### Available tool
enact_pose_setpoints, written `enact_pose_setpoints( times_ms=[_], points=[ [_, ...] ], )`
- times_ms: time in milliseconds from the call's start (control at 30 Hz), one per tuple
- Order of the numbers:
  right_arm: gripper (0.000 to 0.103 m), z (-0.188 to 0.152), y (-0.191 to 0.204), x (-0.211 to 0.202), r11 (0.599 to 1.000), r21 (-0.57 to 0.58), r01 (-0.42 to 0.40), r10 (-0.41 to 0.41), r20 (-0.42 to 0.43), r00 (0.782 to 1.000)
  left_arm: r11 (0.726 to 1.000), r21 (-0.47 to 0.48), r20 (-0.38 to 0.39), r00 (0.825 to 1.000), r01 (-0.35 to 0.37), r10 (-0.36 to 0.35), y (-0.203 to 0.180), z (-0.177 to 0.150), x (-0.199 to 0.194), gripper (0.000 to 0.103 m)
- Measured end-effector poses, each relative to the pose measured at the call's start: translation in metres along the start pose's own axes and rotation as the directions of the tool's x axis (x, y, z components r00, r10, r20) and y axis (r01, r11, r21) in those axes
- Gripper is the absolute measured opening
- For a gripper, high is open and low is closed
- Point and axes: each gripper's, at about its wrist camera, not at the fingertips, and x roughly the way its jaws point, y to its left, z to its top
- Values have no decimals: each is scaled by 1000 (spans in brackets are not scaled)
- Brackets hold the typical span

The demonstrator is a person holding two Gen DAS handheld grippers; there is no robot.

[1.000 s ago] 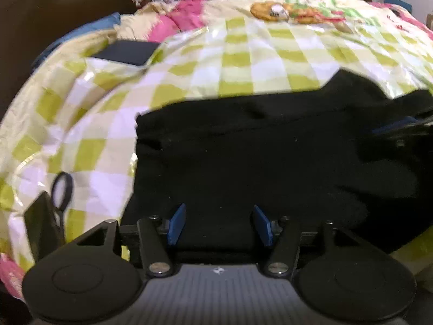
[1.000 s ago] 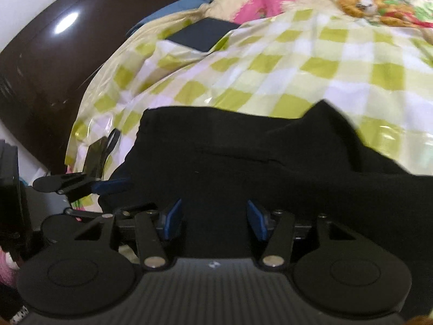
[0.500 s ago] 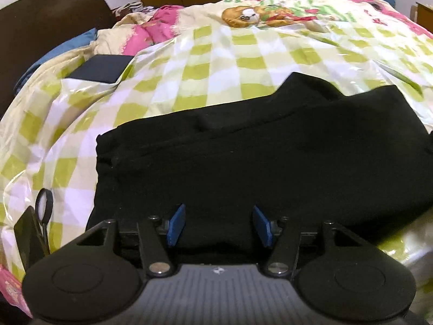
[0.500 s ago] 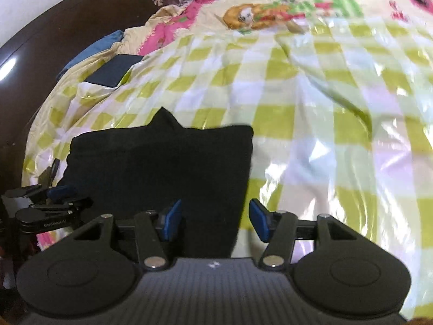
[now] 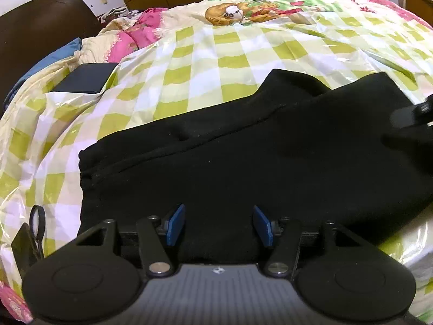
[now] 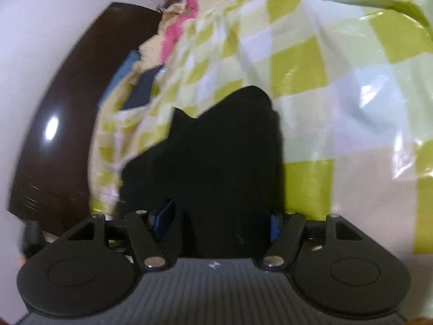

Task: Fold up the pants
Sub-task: 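Grasp the folded pants edge with the right gripper and lift it, then fold the held pants edge over onto the bundle with the right gripper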

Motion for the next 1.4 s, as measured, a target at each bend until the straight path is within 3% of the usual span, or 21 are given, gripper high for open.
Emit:
enact_pose_setpoints(
  times_ms=[67,133,167,233,267,300,367,433,567,733,833,933,1067,1200,1400],
  points=[
    [60,-6,6,-19,991,10,-135,135,26,991,1000,4,-4,1000,7,-7,1,0,0,70],
    [60,-7,8,-22,986,-42,-164,165,29,986,1000,16,-12,1000,7,-7,1,0,1,70],
    [62,-4,6,-13,989,-64,-134,135,13,991,1000,23,-16,1000,9,-8,1,-1,3,71],
    [65,2,-7,21,998,-59,-1,-2,-55,998,999,31,-23,1000,6,-5,0,1,7,72],
    [63,3,-12,32,998,-62,14,-18,-75,997,999,33,-23,1000,1,0,-1,2,6,72],
    [59,4,-15,37,999,-42,-6,4,-58,998,999,37,-22,1000,-6,7,-2,3,6,72],
    [32,6,-23,38,994,83,-66,70,-50,996,999,50,-20,1000,-20,21,-4,3,4,72],
    [24,5,-30,30,966,210,-151,158,-17,987,999,51,-26,1000,-11,12,-8,4,4,72],
    [20,-1,-39,15,906,324,-271,273,43,961,996,85,-39,999,10,-6,-33,12,4,68],
    [20,5,-63,-32,885,356,-299,271,128,954,976,193,-35,995,99,-94,-95,26,-3,62],
    [20,9,-77,-87,912,329,-246,194,181,964,952,247,-10,982,183,-186,-138,39,-7,62],
    [20,15,-81,-141,937,313,-153,86,216,972,926,266,11,959,269,-282,-177,53,-5,66],
    [21,18,-59,-187,965,262,-3,-70,271,960,909,258,51,935,326,-350,-207,68,-7,68],
    [21,23,-9,-182,977,188,104,-152,263,953,913,241,82,930,330,-358,-184,62,-23,69],
    [26,43,70,-132,970,111,215,-234,217,948,958,111,155,947,266,-281,-99,15,-46,73]
  ],
)
